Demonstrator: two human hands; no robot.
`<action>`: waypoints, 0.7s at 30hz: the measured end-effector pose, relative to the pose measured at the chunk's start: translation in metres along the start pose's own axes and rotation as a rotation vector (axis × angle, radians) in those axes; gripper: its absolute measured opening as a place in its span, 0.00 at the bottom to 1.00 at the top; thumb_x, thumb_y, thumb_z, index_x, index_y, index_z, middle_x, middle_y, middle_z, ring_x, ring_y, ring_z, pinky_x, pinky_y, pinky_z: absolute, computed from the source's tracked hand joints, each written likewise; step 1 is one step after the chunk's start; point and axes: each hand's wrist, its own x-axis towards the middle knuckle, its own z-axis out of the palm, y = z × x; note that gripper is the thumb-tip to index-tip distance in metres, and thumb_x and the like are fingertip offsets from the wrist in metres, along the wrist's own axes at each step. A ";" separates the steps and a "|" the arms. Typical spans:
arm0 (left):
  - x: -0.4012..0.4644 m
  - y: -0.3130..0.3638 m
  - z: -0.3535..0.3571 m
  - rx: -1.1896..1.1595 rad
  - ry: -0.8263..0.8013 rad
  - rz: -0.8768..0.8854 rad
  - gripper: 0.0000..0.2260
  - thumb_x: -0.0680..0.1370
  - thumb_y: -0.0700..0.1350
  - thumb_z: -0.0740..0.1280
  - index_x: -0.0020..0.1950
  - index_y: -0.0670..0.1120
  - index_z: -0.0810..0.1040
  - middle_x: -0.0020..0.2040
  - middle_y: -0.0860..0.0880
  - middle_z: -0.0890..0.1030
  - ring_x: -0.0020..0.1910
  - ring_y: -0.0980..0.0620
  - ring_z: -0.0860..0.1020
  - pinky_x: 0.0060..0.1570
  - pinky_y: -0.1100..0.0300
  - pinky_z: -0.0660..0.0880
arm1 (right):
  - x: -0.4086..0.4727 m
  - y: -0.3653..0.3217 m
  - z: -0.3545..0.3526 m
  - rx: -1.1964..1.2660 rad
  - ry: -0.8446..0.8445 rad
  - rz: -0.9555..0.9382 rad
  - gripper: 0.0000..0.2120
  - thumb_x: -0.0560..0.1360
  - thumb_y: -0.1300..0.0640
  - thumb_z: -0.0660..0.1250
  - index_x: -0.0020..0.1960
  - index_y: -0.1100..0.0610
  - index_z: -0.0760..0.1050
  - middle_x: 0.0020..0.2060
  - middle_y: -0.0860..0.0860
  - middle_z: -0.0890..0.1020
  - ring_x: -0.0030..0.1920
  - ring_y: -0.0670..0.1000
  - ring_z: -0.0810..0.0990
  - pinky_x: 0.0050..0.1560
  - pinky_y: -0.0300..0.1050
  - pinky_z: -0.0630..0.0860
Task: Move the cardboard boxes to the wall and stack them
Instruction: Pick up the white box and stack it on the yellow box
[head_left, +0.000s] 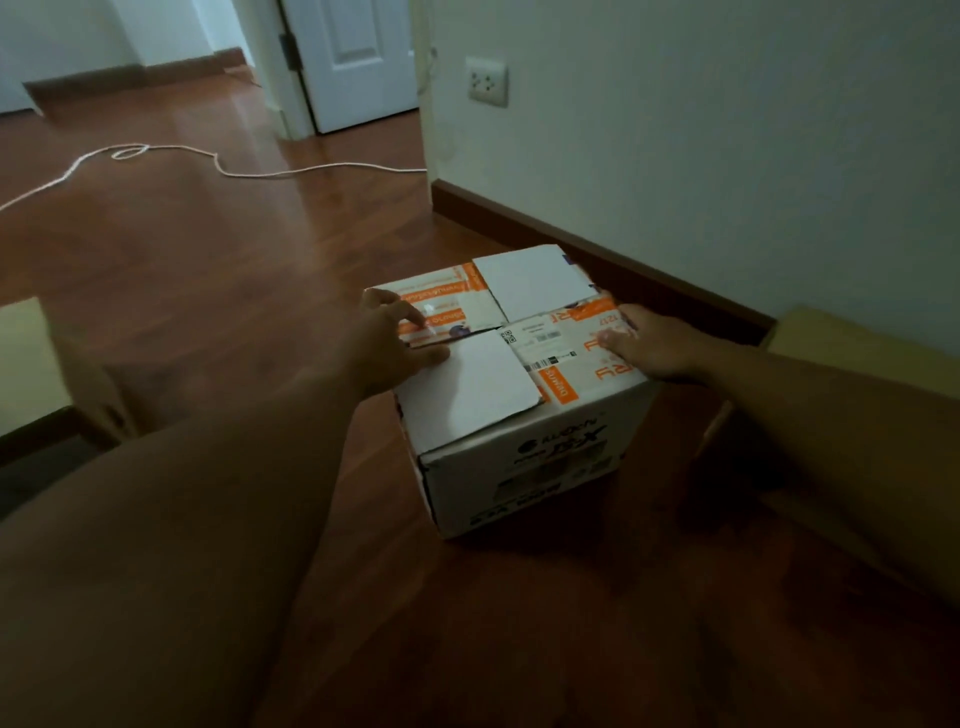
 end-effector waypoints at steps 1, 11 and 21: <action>0.005 0.005 0.006 -0.002 -0.001 -0.004 0.24 0.72 0.53 0.75 0.64 0.45 0.77 0.71 0.43 0.64 0.68 0.44 0.69 0.64 0.61 0.63 | -0.001 0.006 -0.003 -0.002 0.018 -0.002 0.22 0.82 0.45 0.60 0.73 0.52 0.65 0.62 0.52 0.79 0.51 0.49 0.78 0.50 0.46 0.71; 0.036 0.006 0.042 -0.057 -0.036 -0.152 0.23 0.82 0.55 0.57 0.77 0.54 0.61 0.76 0.36 0.62 0.75 0.36 0.60 0.73 0.47 0.59 | -0.005 0.041 -0.003 0.130 -0.066 -0.150 0.41 0.79 0.43 0.64 0.80 0.45 0.39 0.66 0.42 0.68 0.62 0.46 0.72 0.62 0.46 0.70; 0.040 0.014 0.045 -0.158 -0.059 -0.260 0.32 0.81 0.56 0.59 0.80 0.52 0.48 0.79 0.40 0.59 0.75 0.37 0.61 0.74 0.45 0.57 | -0.010 0.050 -0.008 0.010 -0.258 -0.147 0.66 0.65 0.57 0.81 0.78 0.44 0.30 0.79 0.51 0.55 0.76 0.53 0.60 0.72 0.51 0.63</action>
